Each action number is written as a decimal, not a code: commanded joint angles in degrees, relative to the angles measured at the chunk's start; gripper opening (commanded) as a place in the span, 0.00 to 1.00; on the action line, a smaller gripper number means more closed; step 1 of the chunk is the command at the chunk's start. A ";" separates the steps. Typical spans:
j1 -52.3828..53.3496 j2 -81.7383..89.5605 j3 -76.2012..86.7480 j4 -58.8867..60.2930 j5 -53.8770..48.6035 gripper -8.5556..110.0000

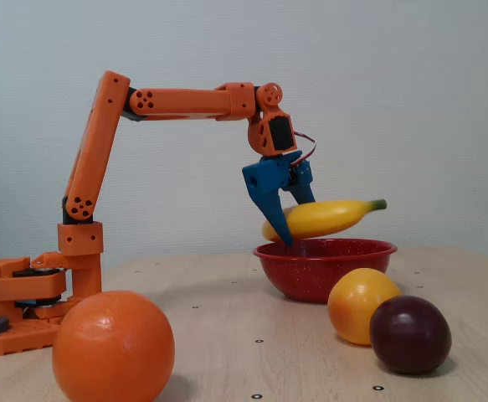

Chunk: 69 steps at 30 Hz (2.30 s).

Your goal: Put banana in the red bowl.

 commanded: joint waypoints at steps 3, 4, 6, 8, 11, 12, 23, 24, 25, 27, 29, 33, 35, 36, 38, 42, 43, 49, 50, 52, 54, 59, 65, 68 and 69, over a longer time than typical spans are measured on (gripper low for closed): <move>1.23 2.02 -8.00 -4.31 -4.13 0.07; 1.85 1.32 -8.00 -6.06 -5.10 0.07; 2.37 0.79 -8.00 -7.12 -6.15 0.07; 2.90 0.35 -8.00 -7.38 -7.47 0.07; 3.43 -0.09 -8.09 -6.86 -8.79 0.16; 3.60 -0.18 -8.17 -6.94 -8.79 0.17; 4.31 -0.79 -8.00 -6.42 -9.84 0.32; 4.31 -0.79 -8.00 -6.42 -9.84 0.33; 4.31 -0.88 -8.17 -6.42 -10.02 0.34; 4.31 -0.97 -8.17 -6.68 -10.28 0.34; 4.39 -0.97 -8.26 -6.94 -10.28 0.35; 4.66 -1.05 -8.53 -7.21 -10.28 0.35; 4.92 -0.88 -8.61 -7.29 -10.20 0.35; 5.01 -0.79 -8.70 -7.29 -10.11 0.35; 5.27 -0.53 -8.96 -7.21 -10.02 0.35; 5.80 -0.09 -9.76 -7.12 -9.40 0.29; 5.98 0.09 -9.84 -7.03 -9.40 0.27; 7.03 1.58 -9.84 -7.03 -9.14 0.07; 7.21 2.02 -9.84 -7.03 -8.70 0.07; 7.47 2.90 -9.76 -6.15 -8.35 0.07; 7.91 3.96 -9.67 -5.36 -7.38 0.07; 9.67 8.00 -7.82 -2.64 -5.19 0.07; 13.45 16.70 -0.97 -1.23 -4.39 0.07; 15.56 22.50 5.27 -2.20 -5.19 0.07; 16.35 24.70 7.73 -3.08 -5.27 0.07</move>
